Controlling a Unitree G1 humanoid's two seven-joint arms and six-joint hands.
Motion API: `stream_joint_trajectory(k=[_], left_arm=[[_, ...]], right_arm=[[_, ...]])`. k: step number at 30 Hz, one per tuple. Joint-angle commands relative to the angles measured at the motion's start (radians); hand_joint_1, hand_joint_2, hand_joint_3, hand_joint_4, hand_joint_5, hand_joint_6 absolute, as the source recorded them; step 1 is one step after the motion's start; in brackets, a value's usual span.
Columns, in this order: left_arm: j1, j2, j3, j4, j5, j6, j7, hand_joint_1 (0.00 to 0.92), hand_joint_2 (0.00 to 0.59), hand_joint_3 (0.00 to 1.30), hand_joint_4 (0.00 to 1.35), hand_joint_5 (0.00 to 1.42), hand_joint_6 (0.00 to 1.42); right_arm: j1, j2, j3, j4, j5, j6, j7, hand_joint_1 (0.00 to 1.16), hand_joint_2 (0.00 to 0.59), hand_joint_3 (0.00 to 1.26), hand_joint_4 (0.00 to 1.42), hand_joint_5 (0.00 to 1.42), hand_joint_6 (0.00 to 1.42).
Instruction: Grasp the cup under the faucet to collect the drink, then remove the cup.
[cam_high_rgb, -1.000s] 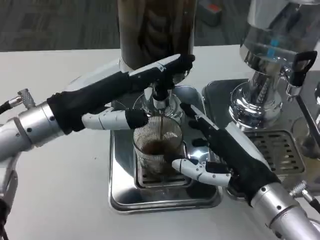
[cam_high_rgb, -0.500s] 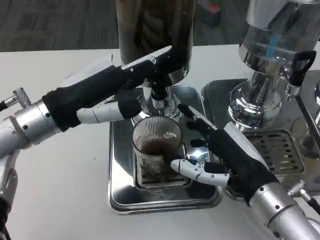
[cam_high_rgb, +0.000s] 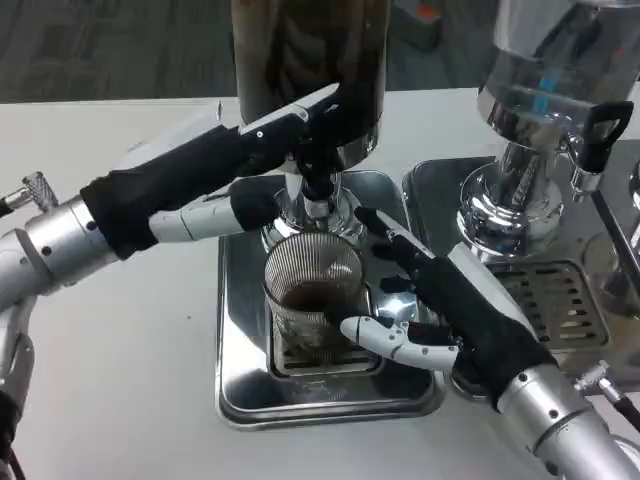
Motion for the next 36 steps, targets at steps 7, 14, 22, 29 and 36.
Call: stream_joint_trajectory(k=[7, 14, 22, 29, 36], left_arm=[[-0.001, 0.013, 0.050, -0.057, -0.022, 0.033, -0.026, 0.000, 0.073, 0.04, 0.00, 0.04, 0.22], [0.015, 0.015, 0.080, -0.129, -0.048, 0.061, -0.041, 0.000, 0.079, 0.05, 0.00, 0.04, 0.22], [0.055, 0.015, 0.108, -0.250, -0.115, 0.119, -0.048, 0.000, 0.096, 0.18, 0.08, 0.12, 0.29], [0.131, -0.021, 0.194, -0.370, -0.245, 0.226, -0.004, 0.000, 0.116, 0.42, 0.39, 0.41, 0.60], [0.188, -0.044, 0.288, -0.489, -0.314, 0.276, 0.058, 0.000, 0.122, 0.46, 0.40, 0.39, 0.48]], right_arm=[[0.009, 0.006, -0.005, 0.010, 0.010, -0.013, -0.013, 0.66, 0.257, 0.06, 0.03, 0.07, 0.22], [0.005, 0.011, -0.003, 0.015, 0.009, -0.014, -0.013, 0.66, 0.261, 0.07, 0.03, 0.08, 0.22], [0.007, 0.013, -0.005, 0.014, 0.010, -0.013, -0.014, 0.64, 0.258, 0.07, 0.03, 0.09, 0.22], [0.007, 0.017, -0.006, 0.016, 0.010, -0.014, -0.017, 0.62, 0.251, 0.07, 0.04, 0.09, 0.23], [0.002, 0.017, -0.006, 0.022, 0.016, -0.016, -0.009, 0.61, 0.231, 0.09, 0.04, 0.09, 0.23]])
